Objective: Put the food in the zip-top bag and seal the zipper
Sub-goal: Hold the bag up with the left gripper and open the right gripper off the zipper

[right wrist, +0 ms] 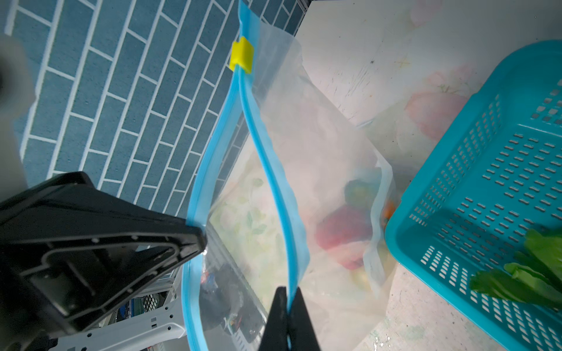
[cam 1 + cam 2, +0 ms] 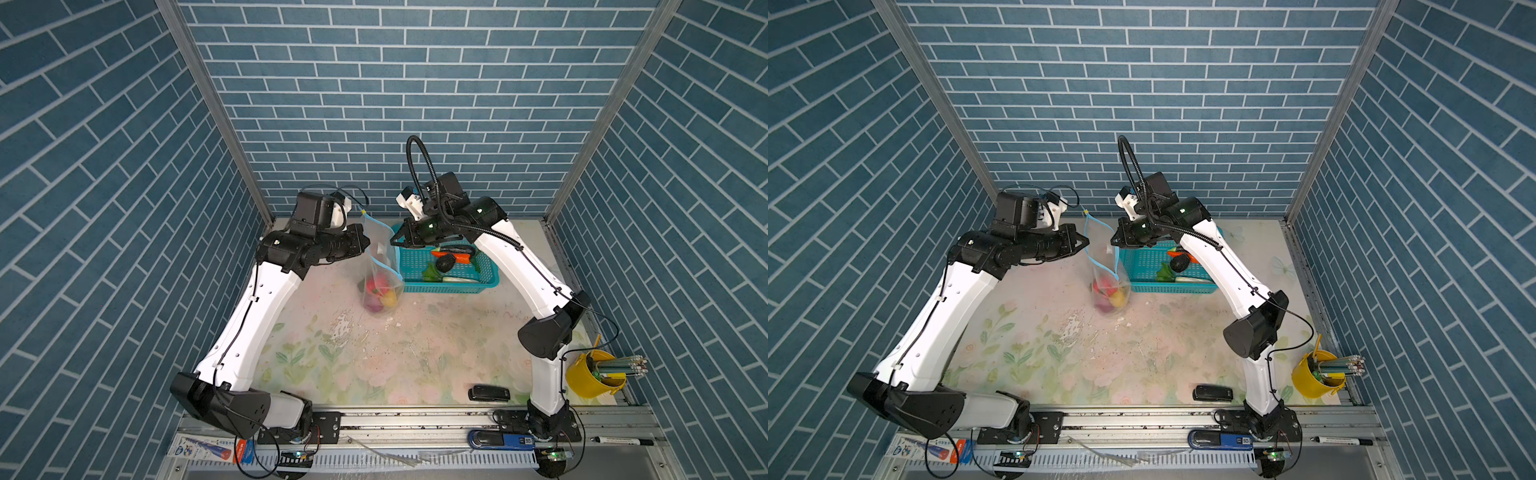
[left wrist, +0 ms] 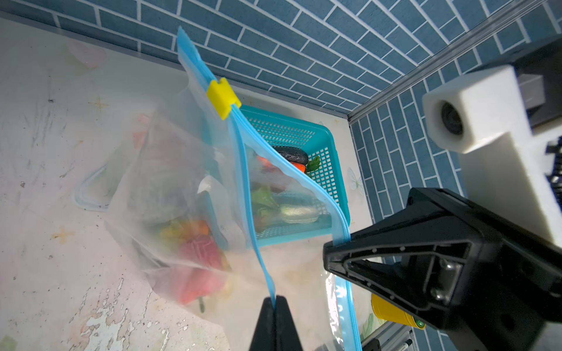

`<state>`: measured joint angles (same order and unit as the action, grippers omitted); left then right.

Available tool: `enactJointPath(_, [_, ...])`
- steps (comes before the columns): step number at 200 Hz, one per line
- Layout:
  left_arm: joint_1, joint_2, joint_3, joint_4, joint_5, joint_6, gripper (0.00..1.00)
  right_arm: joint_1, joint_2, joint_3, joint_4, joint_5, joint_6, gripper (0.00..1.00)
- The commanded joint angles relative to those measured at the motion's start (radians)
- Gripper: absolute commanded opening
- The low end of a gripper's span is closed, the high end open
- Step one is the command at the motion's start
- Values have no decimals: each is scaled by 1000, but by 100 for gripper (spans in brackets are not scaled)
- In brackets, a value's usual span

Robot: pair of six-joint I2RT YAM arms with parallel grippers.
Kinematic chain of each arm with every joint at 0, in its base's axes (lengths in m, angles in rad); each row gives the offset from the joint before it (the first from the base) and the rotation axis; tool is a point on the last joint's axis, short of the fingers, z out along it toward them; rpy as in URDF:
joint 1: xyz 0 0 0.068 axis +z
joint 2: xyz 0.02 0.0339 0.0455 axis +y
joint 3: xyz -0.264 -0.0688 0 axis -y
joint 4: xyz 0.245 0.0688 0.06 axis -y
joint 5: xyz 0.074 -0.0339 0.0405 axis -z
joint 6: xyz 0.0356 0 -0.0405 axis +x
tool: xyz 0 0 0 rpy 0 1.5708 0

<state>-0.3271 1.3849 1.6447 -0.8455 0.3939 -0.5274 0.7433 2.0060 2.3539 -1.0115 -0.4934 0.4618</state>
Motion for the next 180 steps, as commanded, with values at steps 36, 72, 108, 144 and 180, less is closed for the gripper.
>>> enactJointPath(36, [27, -50, -19, 29, 25, -8, 0, 18, 46, 126, -28, 23, -35, 0])
enactJointPath(72, [77, -71, -19, 12, 36, -22, 0, 19, 52, 139, -23, 44, -23, 0])
enactJointPath(108, [131, -59, 23, 4, 173, -75, 0, 19, 108, 267, -81, 80, 4, 0])
enactJointPath(144, [178, -27, 22, -44, 212, -71, 0, 32, 131, 290, -56, 69, 26, 0])
enactJointPath(180, [198, 0, 28, -45, 222, -59, 0, 41, 140, 311, -52, 80, 31, 0])
